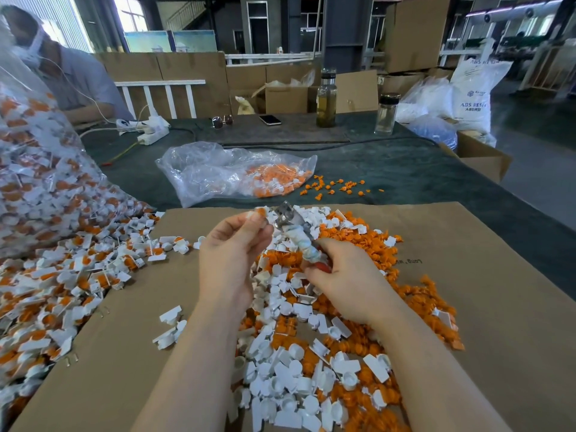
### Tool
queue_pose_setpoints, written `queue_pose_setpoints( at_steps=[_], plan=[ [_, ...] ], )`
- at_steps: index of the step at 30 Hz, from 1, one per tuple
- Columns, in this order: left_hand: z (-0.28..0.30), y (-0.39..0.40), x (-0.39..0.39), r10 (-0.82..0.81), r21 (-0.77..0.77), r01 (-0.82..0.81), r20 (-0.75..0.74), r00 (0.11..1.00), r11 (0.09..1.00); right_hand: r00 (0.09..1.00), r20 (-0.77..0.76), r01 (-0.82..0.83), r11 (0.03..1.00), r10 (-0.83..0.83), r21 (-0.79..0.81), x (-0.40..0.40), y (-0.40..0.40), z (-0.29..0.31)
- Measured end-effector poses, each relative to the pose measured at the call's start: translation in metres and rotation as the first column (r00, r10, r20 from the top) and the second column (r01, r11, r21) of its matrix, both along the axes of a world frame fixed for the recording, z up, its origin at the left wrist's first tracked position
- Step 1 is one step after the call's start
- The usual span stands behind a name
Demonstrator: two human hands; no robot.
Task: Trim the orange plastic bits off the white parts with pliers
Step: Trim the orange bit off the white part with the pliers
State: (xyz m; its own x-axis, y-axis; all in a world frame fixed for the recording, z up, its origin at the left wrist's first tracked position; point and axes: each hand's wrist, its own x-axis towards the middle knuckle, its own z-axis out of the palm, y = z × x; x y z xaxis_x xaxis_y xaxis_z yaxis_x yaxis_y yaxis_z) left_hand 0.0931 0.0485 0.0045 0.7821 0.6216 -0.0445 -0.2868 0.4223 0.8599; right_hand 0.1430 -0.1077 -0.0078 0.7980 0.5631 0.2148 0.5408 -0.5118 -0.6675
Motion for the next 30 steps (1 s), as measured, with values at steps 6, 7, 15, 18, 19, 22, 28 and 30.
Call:
queue_pose_setpoints(
  at_steps=[6,7,15,18,19,22,28,30],
  plan=[
    [-0.003,0.049,-0.01,0.24,-0.552,-0.251,-0.094,0.966,0.795,0.967,0.065,0.244,0.97,-0.245,0.022,0.014,-0.011,-0.005],
    [-0.005,0.056,-0.012,0.273,-0.617,-0.27,-0.092,0.958,0.739,0.956,0.075,0.282,0.959,-0.282,0.005,0.016,-0.013,-0.006],
    [-0.017,0.083,-0.015,0.48,-0.842,-0.254,0.006,0.878,0.477,0.89,0.125,0.456,0.872,-0.439,-0.181,0.026,-0.023,-0.01],
    [-0.019,0.083,-0.015,0.513,-0.843,-0.251,0.035,0.858,0.477,0.906,0.095,0.424,0.876,-0.413,-0.229,0.027,-0.025,-0.012],
    [-0.019,0.084,-0.015,0.529,-0.849,-0.246,0.046,0.847,0.467,0.913,0.09,0.407,0.88,-0.397,-0.244,0.028,-0.025,-0.012],
    [-0.017,0.083,-0.016,0.572,-0.866,-0.224,0.084,0.816,0.447,0.937,0.067,0.347,0.897,-0.343,-0.274,0.029,-0.024,-0.013],
    [-0.006,0.059,-0.012,0.188,-0.174,-0.232,-0.236,0.953,0.957,0.966,0.04,0.254,0.914,-0.255,-0.315,0.028,-0.02,-0.014],
    [-0.006,0.044,-0.007,0.12,0.212,-0.043,-0.369,0.922,0.976,0.966,0.054,0.257,0.902,-0.254,-0.347,0.026,-0.018,-0.016]
  ],
)
